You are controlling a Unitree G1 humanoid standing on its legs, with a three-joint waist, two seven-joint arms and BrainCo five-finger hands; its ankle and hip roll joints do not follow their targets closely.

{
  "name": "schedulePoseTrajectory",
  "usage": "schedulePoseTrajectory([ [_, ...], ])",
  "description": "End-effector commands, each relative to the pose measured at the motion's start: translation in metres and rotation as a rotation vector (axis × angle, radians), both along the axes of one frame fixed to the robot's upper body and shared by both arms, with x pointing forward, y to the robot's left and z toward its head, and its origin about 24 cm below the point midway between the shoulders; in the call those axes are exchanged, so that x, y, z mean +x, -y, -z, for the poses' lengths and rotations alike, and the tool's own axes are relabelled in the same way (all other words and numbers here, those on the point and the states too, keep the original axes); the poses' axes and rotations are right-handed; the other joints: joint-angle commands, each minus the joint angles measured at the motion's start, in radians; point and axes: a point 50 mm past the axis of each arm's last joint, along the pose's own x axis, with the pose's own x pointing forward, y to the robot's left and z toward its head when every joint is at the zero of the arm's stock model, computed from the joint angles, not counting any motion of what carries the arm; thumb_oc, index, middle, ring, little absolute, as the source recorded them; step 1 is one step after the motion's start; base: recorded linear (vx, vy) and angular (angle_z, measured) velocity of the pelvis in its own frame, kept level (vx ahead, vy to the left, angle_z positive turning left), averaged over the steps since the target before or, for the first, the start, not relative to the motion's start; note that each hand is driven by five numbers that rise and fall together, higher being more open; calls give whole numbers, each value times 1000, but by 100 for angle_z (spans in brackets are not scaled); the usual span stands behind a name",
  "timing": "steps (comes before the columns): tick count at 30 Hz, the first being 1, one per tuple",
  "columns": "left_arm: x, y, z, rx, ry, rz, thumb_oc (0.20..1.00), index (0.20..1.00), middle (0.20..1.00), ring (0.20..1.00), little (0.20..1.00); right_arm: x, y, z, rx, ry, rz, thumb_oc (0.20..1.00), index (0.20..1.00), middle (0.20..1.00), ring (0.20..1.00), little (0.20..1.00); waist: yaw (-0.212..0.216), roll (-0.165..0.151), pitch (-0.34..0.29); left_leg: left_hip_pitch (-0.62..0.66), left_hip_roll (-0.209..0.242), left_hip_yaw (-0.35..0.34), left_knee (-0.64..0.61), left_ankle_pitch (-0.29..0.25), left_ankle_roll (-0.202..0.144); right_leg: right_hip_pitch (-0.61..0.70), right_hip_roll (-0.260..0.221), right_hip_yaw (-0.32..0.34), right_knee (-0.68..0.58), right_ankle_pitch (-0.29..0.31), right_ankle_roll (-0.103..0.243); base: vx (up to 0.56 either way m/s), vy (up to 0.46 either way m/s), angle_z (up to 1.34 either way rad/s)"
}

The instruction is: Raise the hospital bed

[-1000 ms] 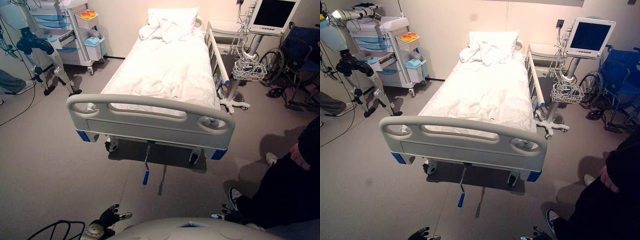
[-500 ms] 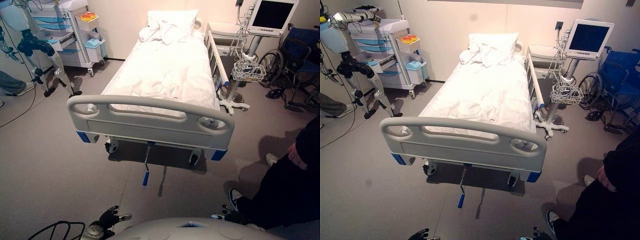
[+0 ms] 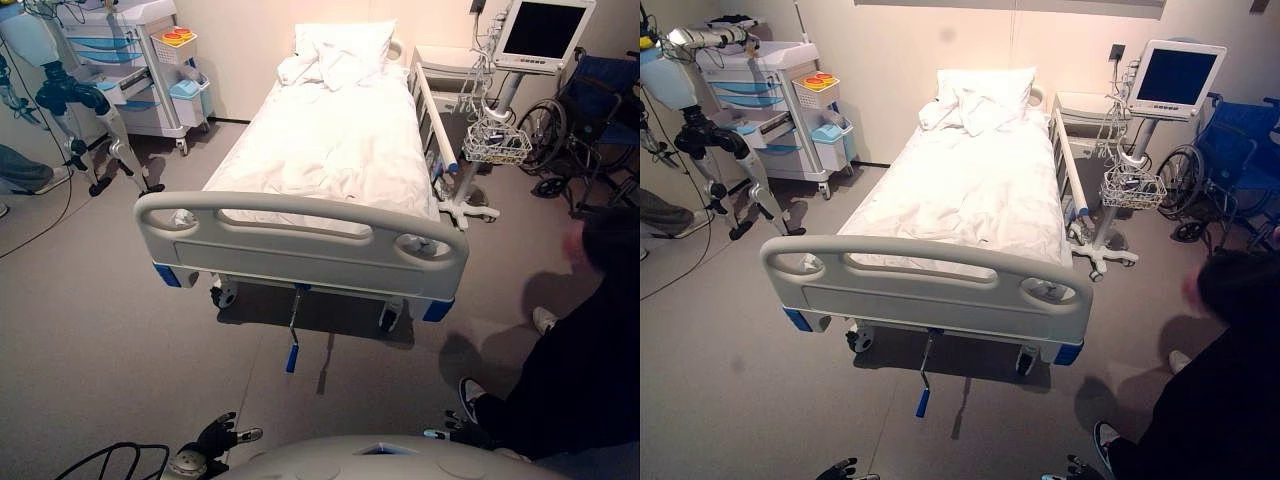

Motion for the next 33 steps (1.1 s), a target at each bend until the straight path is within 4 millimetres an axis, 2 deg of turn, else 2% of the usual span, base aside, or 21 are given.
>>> schedulePoseTrajectory([
  [1, 26, -4, -5, 9, 55, -28, 1000, 1000, 1000, 1000, 1000, 20, 11, -6, -34, 37, 0, 1000, 1000, 1000, 1000, 1000, 31, -19, 31, 47, -65, 25, 5, -61, 34, -5, -3, 9, 108, -46, 61, 0, 0, 0],
  [24, 29, 1, -5, 5, 58, -17, 1000, 1000, 1000, 1000, 1000, 13, 9, -4, -20, 6, 2, 1000, 1000, 1000, 1000, 1000, 44, -15, 29, 51, -66, 18, 5, -64, 35, -1, -7, -4, 115, -56, 59, 0, 0, 0],
  [33, 28, 3, -4, -7, 52, -25, 1000, 1000, 1000, 1000, 1000, 16, 13, -5, -38, 9, -11, 1000, 1000, 1000, 1000, 1000, 43, -12, 24, 59, -63, 21, 5, -65, 31, 3, -6, -3, 120, -59, 58, 0, 0, 0],
])
